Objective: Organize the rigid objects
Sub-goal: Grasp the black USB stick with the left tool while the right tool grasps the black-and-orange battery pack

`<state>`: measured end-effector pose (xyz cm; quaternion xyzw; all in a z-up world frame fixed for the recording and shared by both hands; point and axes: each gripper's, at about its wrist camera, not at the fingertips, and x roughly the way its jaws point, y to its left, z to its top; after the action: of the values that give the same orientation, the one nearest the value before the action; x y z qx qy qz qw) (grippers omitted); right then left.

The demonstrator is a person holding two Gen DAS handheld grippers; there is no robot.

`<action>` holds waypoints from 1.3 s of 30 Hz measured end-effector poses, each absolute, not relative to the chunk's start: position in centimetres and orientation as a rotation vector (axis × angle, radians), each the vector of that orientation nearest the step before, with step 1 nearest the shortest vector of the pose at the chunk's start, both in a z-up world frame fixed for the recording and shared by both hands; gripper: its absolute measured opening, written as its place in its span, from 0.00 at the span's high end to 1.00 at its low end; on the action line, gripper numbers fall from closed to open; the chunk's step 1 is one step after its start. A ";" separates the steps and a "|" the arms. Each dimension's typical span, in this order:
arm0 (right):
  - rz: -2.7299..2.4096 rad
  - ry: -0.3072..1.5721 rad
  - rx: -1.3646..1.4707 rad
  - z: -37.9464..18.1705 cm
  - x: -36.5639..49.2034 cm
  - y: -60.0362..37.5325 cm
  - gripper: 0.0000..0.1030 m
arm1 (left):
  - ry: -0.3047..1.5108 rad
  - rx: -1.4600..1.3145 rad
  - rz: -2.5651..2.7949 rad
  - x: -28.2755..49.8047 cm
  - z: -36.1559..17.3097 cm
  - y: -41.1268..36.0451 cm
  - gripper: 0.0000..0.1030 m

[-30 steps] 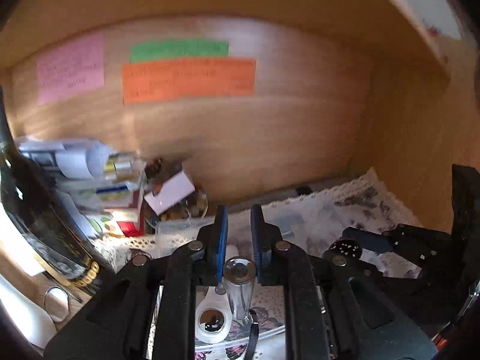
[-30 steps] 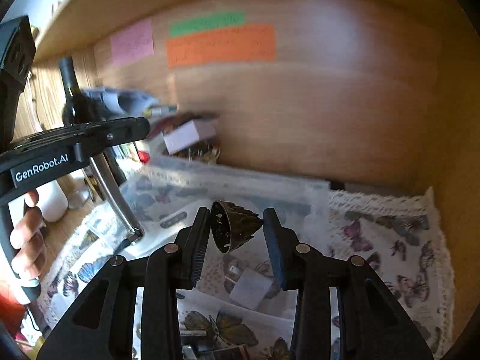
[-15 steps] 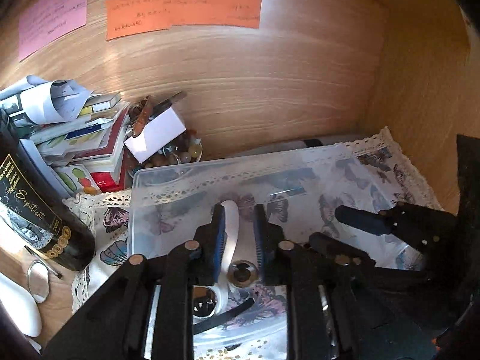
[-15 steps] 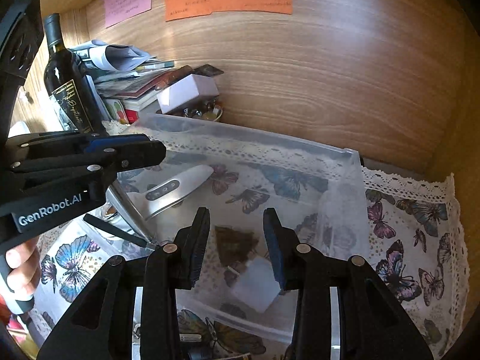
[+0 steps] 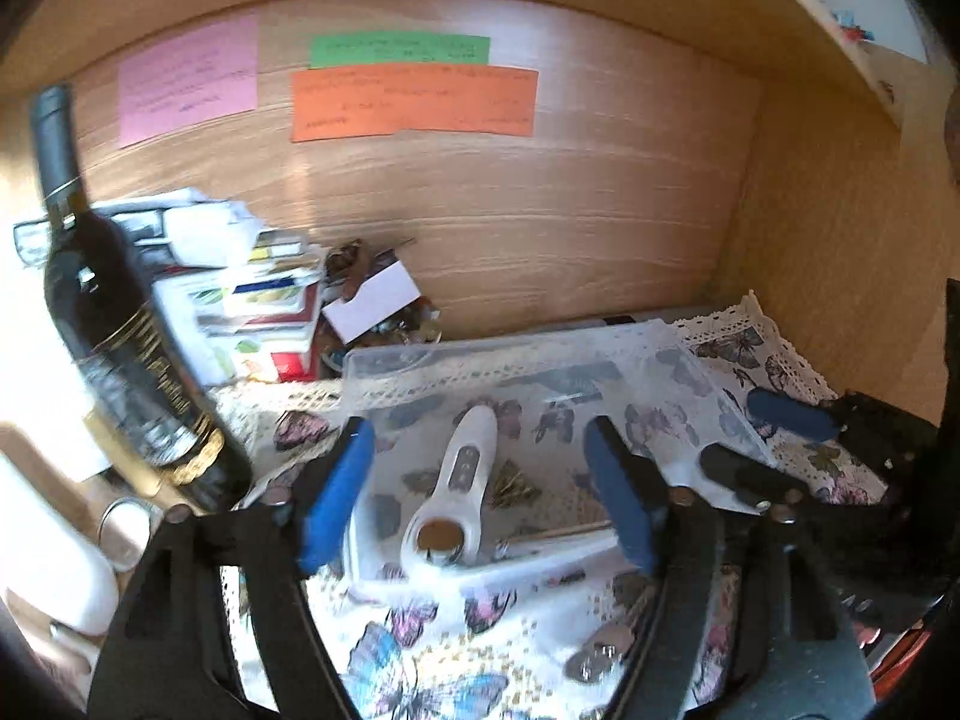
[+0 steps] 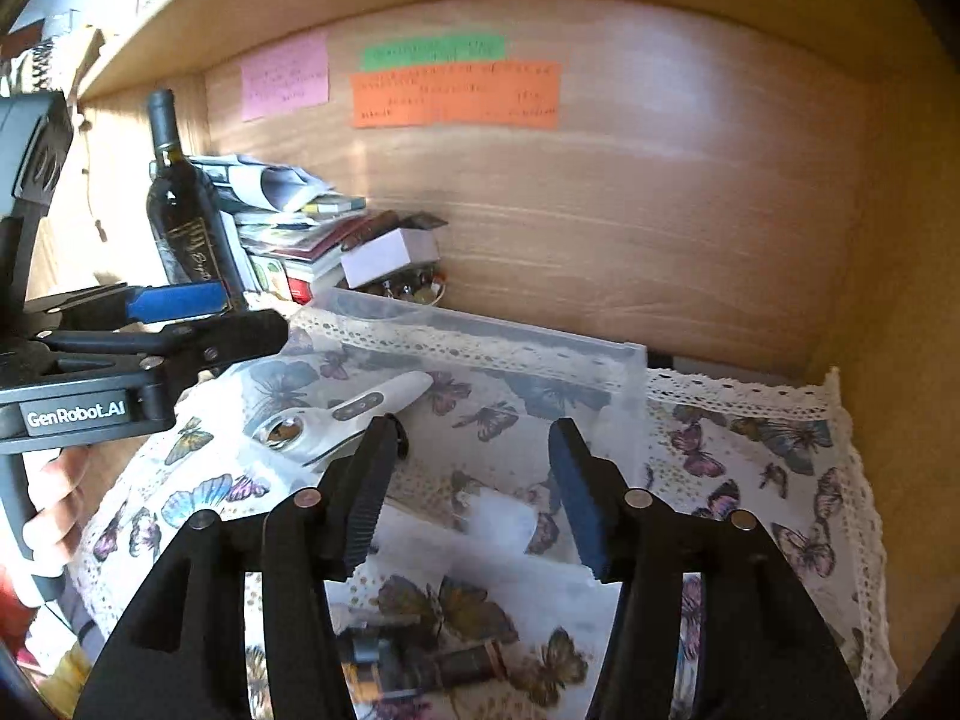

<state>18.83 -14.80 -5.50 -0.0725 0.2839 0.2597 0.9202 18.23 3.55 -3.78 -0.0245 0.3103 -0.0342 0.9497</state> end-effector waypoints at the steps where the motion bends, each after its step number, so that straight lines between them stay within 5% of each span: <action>1: 0.530 0.575 -0.151 -5.4 18.3 -15.0 0.49 | 0.630 -0.053 -0.065 17.5 -3.9 3.7 0.15; 14: 0.494 0.619 -0.138 -7.8 13.0 -17.8 0.43 | 0.692 0.001 -0.074 9.5 -8.7 2.5 0.06; 28: 0.526 0.762 -0.193 -12.3 11.5 -17.6 0.18 | 0.852 -0.021 -0.117 5.0 -15.2 2.2 0.06; 39: 0.567 0.866 -0.311 -14.3 15.1 -14.7 0.13 | 0.826 0.033 -0.135 5.4 -15.8 1.6 0.67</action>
<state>15.14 -14.72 -14.35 -0.1482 0.4124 0.2701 0.8573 5.43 1.63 -15.77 0.0162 0.4010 -0.0655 0.9136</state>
